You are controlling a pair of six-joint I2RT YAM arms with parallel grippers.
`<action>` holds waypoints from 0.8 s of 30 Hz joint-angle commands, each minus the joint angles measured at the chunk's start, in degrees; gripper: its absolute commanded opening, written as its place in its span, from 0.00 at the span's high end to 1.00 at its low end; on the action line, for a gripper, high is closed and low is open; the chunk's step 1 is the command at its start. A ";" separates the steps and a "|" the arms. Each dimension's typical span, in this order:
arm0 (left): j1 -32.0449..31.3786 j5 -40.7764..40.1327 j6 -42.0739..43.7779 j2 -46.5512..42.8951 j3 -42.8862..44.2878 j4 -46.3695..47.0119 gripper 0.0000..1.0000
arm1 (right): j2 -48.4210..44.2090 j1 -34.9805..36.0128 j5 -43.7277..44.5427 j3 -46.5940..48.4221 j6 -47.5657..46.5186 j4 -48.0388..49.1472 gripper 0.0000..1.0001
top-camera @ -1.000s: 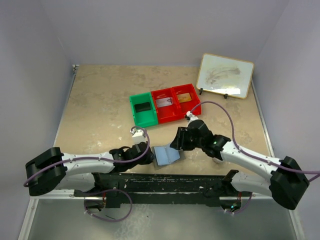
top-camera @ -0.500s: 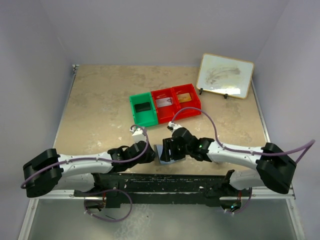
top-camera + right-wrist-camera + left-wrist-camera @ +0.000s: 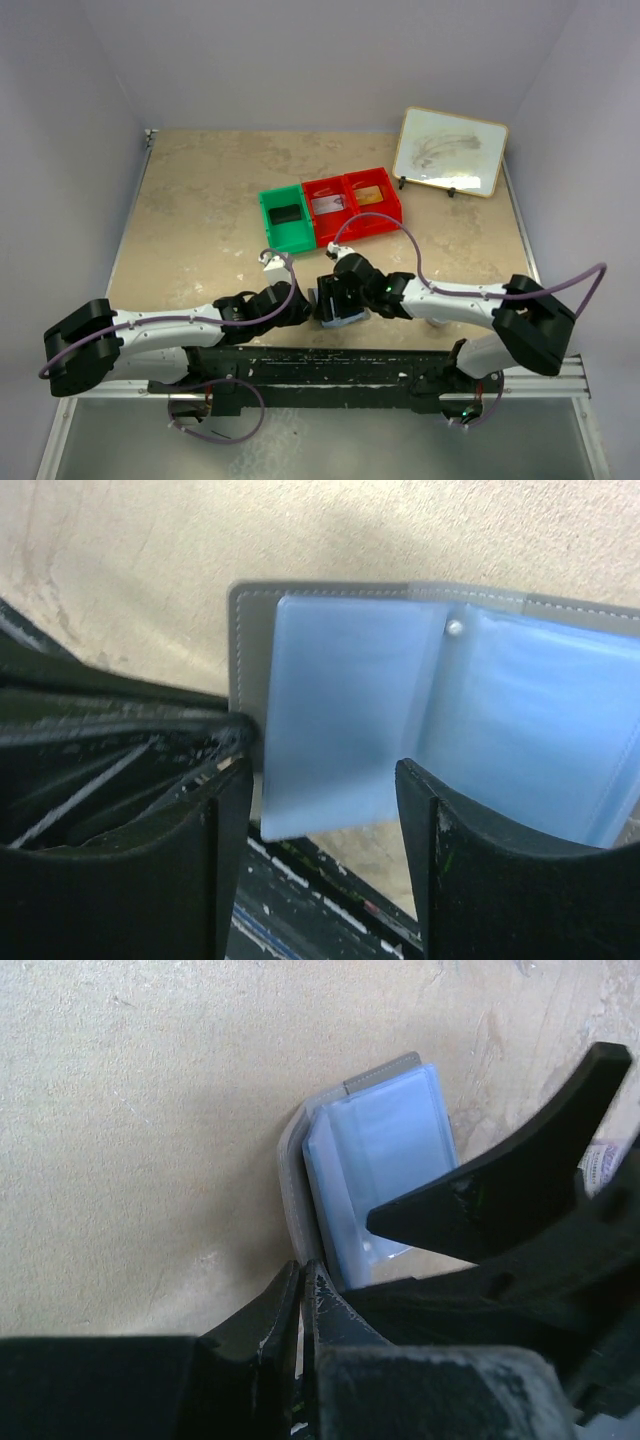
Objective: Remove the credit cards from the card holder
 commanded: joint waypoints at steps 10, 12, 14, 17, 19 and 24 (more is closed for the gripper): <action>-0.37 -1.93 0.02 -2.10 2.27 -0.58 1.00 | 2.33 -0.06 5.70 2.83 6.16 -2.16 0.72; -0.37 -2.24 0.17 -2.48 2.31 -1.42 1.00 | 2.04 -0.47 5.97 2.45 6.34 -1.67 0.76; -0.37 -2.61 0.21 -2.69 2.35 -2.19 1.00 | 2.20 -1.28 5.29 2.06 6.25 -1.33 0.82; -0.35 -2.67 0.45 -2.61 2.50 -3.03 1.00 | 1.92 -3.09 2.86 0.16 6.35 1.33 0.91; -0.37 -2.73 0.46 -2.56 2.46 -3.48 1.00 | 1.71 -5.73 0.68 -1.53 6.28 3.54 0.97; -0.37 -2.93 0.45 -2.14 2.74 -3.72 1.00 | 3.04 -7.92 -6.00 -3.05 2.87 9.11 1.00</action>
